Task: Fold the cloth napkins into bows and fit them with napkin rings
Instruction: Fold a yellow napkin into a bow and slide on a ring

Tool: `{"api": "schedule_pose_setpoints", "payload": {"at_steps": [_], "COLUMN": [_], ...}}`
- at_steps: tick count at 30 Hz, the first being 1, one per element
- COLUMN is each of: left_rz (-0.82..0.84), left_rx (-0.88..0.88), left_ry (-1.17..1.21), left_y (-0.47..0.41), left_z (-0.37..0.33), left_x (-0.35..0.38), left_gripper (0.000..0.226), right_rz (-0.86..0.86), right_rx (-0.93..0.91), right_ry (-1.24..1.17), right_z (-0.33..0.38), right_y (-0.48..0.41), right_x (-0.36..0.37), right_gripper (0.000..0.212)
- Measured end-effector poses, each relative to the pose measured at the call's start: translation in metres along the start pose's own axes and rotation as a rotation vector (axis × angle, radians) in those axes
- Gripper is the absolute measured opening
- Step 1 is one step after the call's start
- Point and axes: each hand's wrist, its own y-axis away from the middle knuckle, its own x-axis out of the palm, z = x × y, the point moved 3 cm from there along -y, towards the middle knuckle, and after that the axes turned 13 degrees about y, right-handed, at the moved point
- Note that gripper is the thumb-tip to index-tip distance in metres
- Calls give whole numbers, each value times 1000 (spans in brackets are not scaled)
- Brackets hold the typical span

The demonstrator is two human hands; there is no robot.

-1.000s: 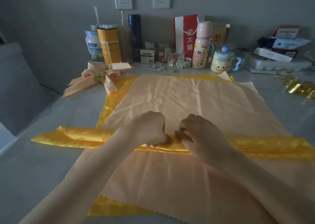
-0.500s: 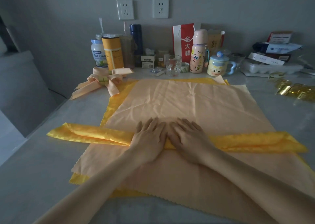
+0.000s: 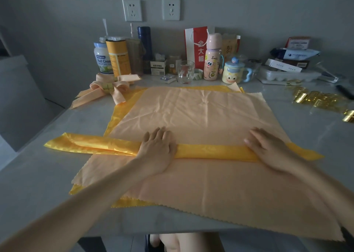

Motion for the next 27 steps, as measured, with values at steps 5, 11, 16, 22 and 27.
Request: {"api": "schedule_pose_setpoints", "payload": {"at_steps": [5, 11, 16, 22, 27], "left_rz": [-13, 218, 312, 317, 207], "left_rx": [100, 119, 66, 44, 86], "left_ry": [5, 263, 220, 193, 367], "left_y": [1, -5, -10, -16, -29], "left_z": [-10, -17, -23, -27, -35], "left_x": [-9, -26, -27, -27, -23], "left_gripper": [35, 26, 27, 12, 19], "right_rz": [-132, 258, 414, 332, 121], "right_rx": [-182, -271, -223, -229, -196], "right_ry": [-244, -122, -225, -46, -114], "right_z": [5, -1, -3, -2, -10], "right_y": [8, 2, -3, -14, -33], "right_x": [-21, -36, -41, -34, -42], "right_gripper": [26, 25, 22, 8, 15]}}
